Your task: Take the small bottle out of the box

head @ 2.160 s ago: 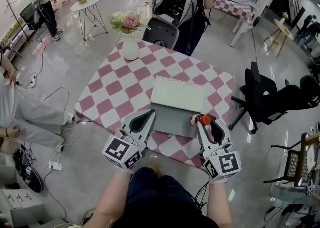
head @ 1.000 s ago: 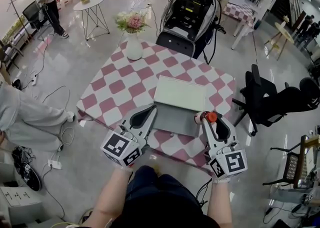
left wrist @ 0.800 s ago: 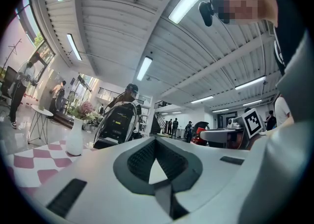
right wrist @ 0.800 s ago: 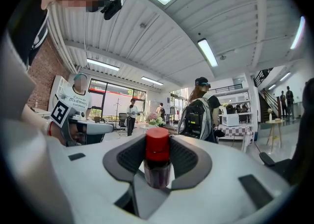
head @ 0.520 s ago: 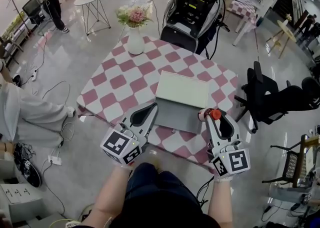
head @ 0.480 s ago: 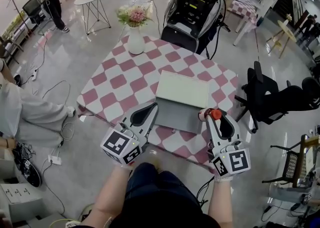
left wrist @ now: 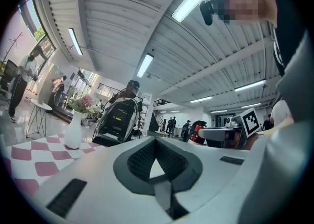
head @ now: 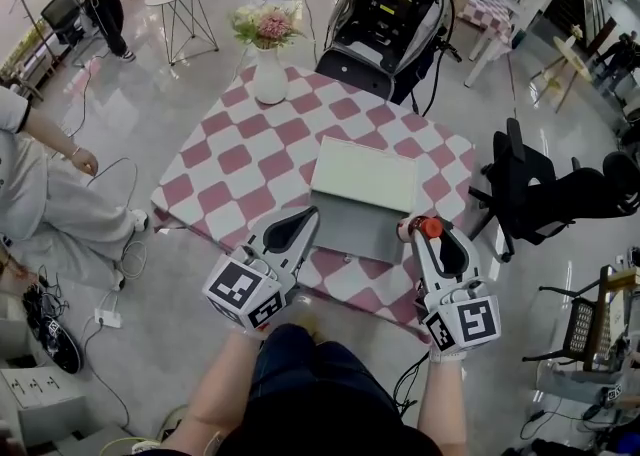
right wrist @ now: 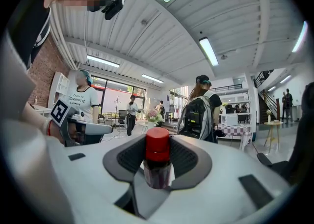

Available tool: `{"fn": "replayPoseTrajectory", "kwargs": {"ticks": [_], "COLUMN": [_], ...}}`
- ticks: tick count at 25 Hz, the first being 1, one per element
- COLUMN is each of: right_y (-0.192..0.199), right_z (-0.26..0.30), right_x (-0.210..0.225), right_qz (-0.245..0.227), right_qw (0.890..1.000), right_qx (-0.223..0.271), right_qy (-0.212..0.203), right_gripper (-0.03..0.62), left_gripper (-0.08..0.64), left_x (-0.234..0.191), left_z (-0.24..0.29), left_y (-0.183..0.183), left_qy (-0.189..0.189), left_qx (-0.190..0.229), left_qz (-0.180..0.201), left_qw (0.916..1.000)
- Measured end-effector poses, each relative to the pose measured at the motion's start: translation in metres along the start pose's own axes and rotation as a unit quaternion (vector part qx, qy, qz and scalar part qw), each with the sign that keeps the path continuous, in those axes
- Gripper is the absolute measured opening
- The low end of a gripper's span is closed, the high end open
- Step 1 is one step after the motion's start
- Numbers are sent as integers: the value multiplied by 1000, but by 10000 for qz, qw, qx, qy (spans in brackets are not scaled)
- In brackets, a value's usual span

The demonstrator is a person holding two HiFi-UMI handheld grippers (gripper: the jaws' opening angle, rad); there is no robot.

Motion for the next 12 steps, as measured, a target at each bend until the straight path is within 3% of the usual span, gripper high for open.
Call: {"fn": "replayPoseTrajectory", "kwargs": {"ticks": [12], "right_y": [20], "right_z": [9], "right_x": [-4], "right_qz": [49], "right_qw": [9998], "right_qx": [-188], "right_qy": [-56], "right_gripper": [144], "left_gripper": [2], "left_x": [-14], "left_z": [2], "left_y": [15], "left_qy": [-34], "left_qx": [-110], "left_qz": [-118], "left_qw": [9999]}}
Point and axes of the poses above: the fingertips, and each gripper's own axes: z forward along the fingers, x to its right, y out of its underside, the point moved 1 cm from there along -z, backward along the fingers, and after that the axes turned 11 degrees about x, right-handed, at the moved point
